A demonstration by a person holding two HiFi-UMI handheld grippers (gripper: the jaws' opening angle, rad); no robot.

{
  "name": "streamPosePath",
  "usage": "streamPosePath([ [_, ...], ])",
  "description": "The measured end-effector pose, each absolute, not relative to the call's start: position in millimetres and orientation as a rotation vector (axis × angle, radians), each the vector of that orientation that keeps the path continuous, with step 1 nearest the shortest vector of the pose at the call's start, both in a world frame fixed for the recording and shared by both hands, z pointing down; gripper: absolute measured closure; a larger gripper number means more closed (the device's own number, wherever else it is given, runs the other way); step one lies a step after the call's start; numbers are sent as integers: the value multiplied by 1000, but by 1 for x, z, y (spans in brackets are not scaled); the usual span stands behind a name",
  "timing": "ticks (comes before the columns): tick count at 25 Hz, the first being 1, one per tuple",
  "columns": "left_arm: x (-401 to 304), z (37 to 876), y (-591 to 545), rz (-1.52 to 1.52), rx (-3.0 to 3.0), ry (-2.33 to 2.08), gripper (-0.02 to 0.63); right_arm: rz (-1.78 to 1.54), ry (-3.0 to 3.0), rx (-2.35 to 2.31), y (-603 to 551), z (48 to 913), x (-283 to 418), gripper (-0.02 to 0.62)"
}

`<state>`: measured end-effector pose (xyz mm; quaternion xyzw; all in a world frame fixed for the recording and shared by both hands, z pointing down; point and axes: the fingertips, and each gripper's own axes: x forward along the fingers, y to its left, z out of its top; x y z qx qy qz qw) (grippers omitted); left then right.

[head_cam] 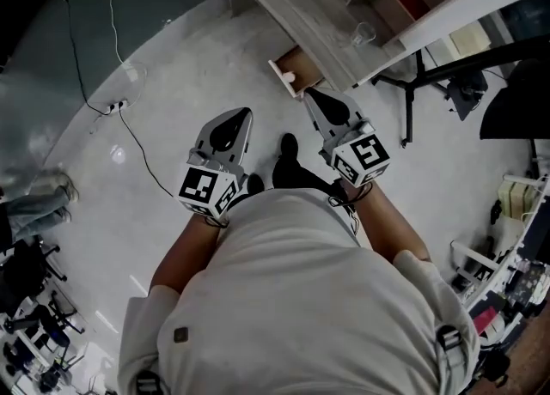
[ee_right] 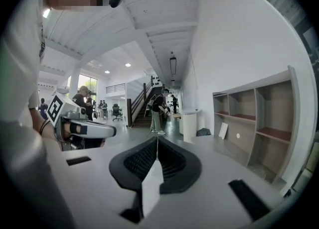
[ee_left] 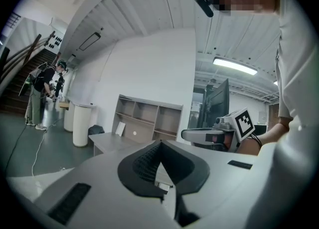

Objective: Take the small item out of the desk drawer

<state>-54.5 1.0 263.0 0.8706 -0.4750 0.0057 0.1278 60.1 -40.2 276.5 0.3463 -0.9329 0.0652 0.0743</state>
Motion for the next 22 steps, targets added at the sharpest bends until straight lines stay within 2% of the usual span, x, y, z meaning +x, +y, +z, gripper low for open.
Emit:
streamPosePath([
  [11,-55,307,-75,49,2400,-1458,594,158,-2662,761,-134,340,61,571],
  [22,-73,380,-126,125,2288,-1444,594,75,-2479,402,-175,439,35,561],
])
